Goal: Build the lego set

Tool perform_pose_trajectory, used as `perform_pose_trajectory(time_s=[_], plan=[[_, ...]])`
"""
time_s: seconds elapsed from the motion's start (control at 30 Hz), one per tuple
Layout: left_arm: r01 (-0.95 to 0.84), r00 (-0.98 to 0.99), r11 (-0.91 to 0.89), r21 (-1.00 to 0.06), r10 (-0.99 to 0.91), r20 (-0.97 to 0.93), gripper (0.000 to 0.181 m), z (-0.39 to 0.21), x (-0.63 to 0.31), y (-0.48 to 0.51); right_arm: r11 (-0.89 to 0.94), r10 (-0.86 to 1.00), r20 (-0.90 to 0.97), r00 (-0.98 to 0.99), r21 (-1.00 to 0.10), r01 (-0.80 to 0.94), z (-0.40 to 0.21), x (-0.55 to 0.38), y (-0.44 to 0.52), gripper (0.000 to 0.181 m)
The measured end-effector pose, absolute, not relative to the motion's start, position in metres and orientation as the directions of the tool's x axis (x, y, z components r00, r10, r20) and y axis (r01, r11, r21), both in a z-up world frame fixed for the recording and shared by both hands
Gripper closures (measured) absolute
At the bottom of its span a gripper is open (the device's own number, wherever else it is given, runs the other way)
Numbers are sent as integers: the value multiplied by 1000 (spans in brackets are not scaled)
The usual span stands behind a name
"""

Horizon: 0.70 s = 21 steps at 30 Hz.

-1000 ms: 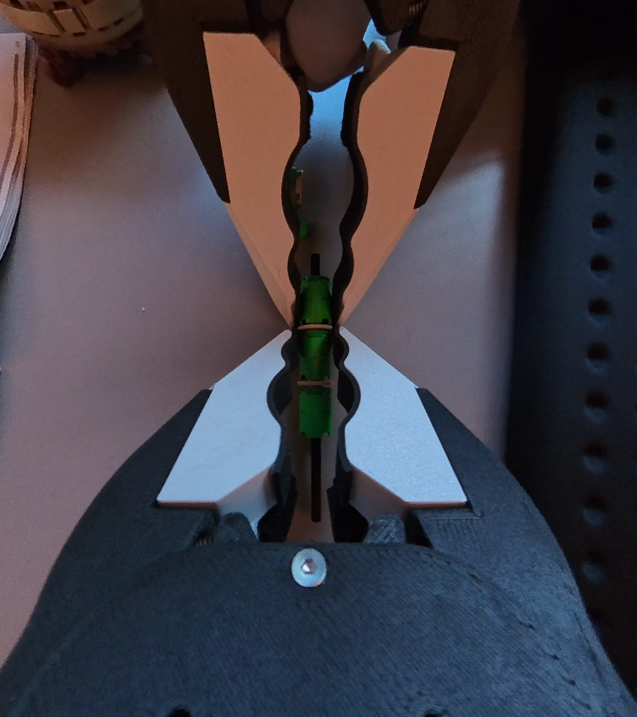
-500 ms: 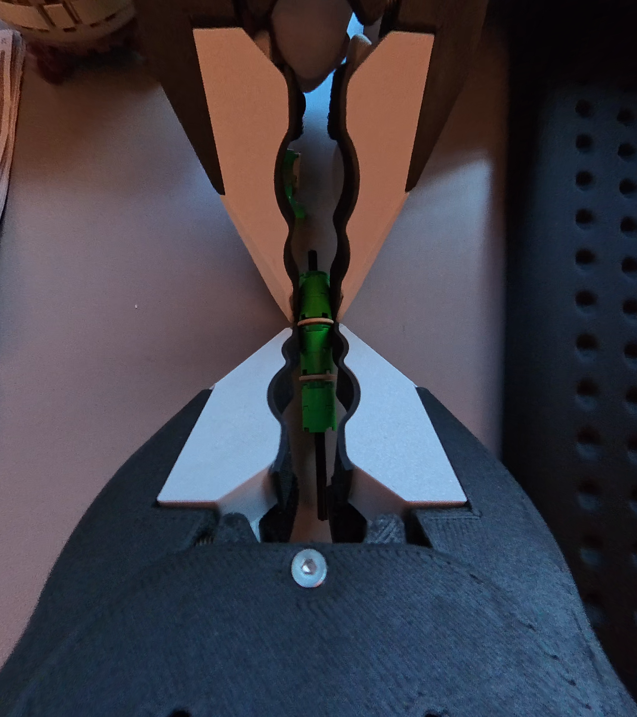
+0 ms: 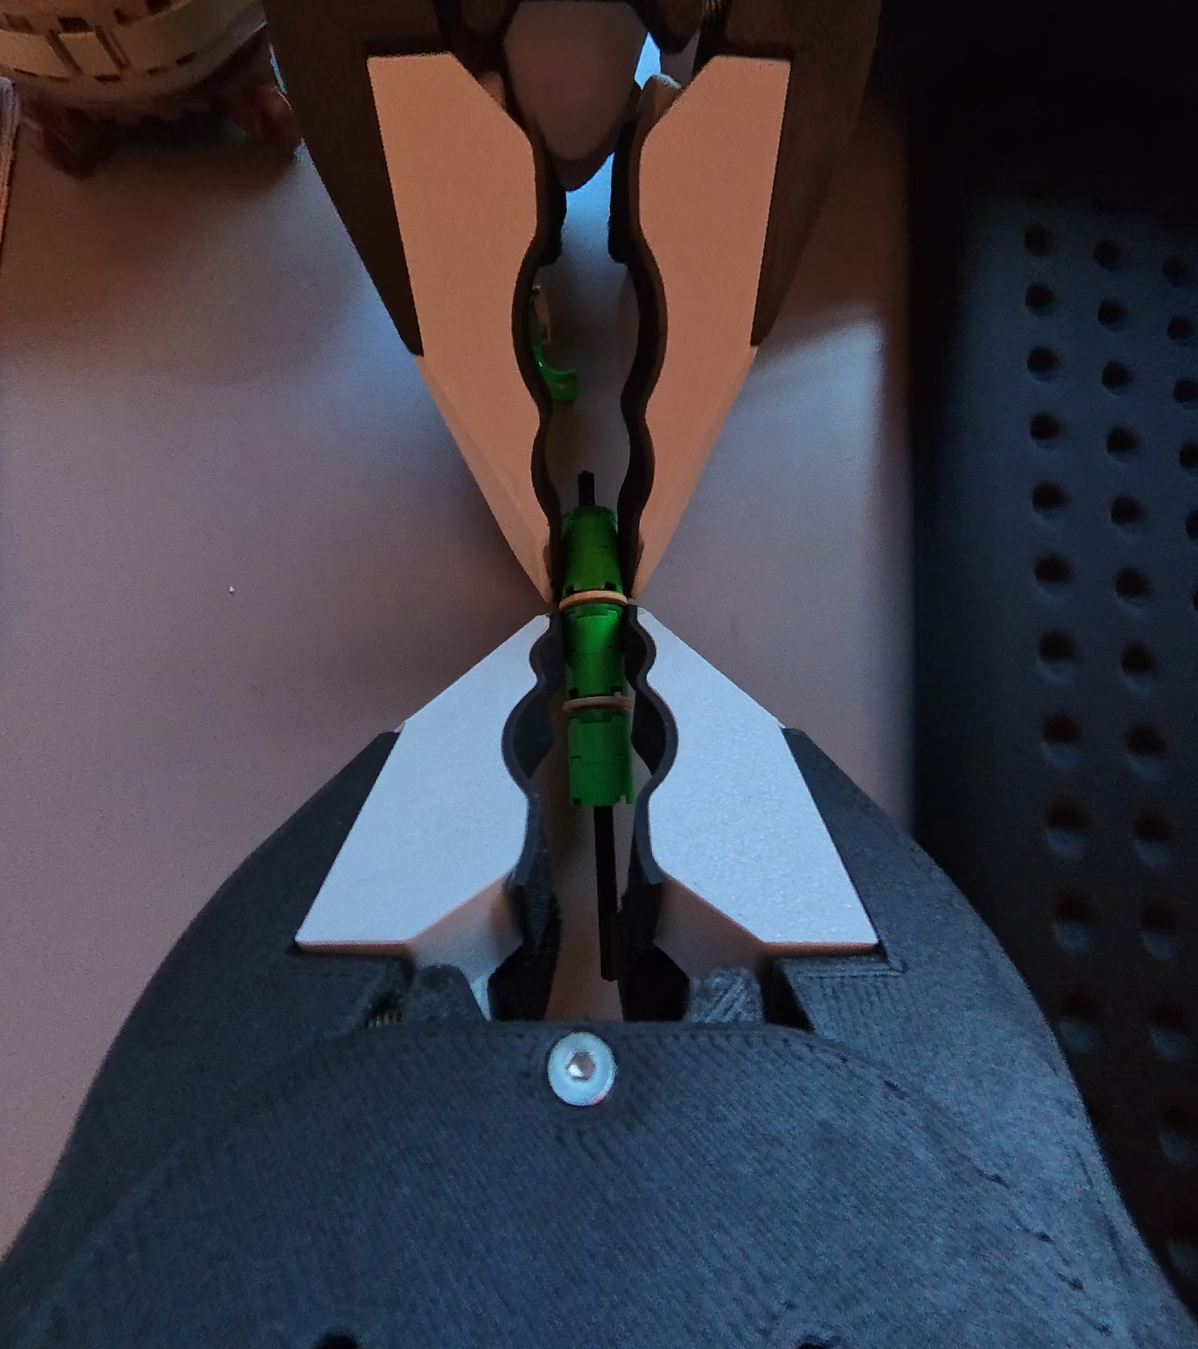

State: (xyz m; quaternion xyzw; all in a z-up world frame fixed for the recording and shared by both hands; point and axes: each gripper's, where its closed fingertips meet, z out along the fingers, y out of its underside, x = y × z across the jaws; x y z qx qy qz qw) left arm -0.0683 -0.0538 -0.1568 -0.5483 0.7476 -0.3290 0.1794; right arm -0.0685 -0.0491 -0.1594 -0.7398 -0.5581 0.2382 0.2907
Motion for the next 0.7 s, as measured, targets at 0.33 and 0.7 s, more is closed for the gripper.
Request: perform_pose_trajectory(time_s=[0.33,0.7], plan=[[-700,-344,182,-690,-934,102,165,-156,-69,-57,-220,965,-54,258,-705,674,-159,-68,-53,164],[-706,-333,173,-687,-937,105,157,-159,-64,-59,-239,962,-73,264,-695,678,-162,-65,-51,165]])
